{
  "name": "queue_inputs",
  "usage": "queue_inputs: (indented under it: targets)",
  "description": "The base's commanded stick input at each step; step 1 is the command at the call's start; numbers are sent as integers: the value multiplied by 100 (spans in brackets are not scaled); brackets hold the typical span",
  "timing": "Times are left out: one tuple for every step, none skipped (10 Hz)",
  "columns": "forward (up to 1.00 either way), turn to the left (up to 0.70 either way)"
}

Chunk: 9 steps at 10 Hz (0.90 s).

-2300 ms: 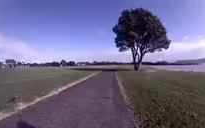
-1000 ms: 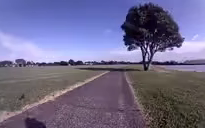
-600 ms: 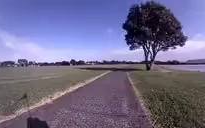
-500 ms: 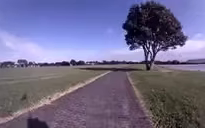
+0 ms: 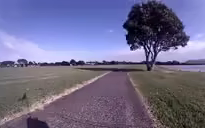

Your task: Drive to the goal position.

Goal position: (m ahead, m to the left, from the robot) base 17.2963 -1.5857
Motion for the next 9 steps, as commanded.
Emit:
queue_inputs:
  targets:
    - [45, 0]
    - [45, 0]
    - [45, 0]
    - [45, 0]
    - [45, 0]
    - [45, 0]
    - [45, 0]
    - [45, 0]
    - [45, 0]
